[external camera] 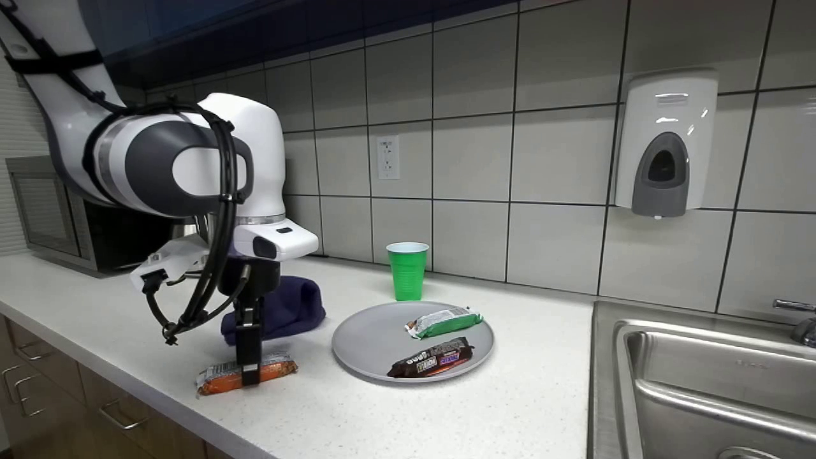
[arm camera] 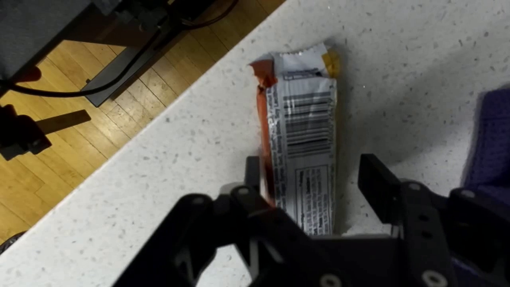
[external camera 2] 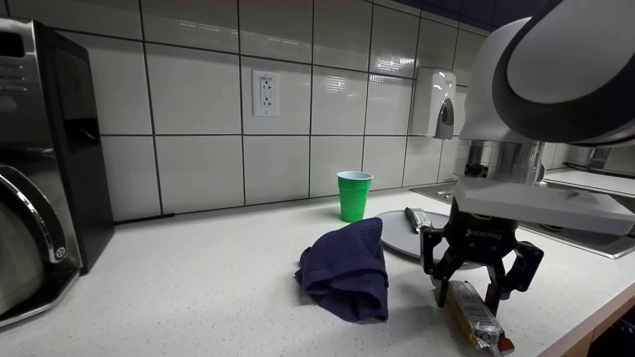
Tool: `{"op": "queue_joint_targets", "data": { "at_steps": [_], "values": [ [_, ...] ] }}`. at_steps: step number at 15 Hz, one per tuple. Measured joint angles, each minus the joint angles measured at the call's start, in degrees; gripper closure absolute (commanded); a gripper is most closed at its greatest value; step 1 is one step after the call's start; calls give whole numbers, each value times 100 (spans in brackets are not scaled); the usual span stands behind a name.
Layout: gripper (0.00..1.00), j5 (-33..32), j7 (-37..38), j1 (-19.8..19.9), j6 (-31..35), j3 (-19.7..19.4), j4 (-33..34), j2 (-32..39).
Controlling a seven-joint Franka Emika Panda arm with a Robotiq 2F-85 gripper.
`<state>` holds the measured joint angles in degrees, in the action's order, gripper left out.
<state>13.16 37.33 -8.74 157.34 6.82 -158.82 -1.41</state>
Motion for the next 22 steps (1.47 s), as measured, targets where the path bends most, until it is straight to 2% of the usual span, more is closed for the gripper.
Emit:
{"op": "queue_joint_targets", "data": {
  "at_steps": [2,3,13,22],
  "values": [
    [81,0,0,0,0,0,0,0],
    [83,0,0,0,0,-1,0,0],
    [83,-26,0,19,0,-6,6,-23],
    [83,-683,9,406,-93,-174,261,-333]
  ]
}}
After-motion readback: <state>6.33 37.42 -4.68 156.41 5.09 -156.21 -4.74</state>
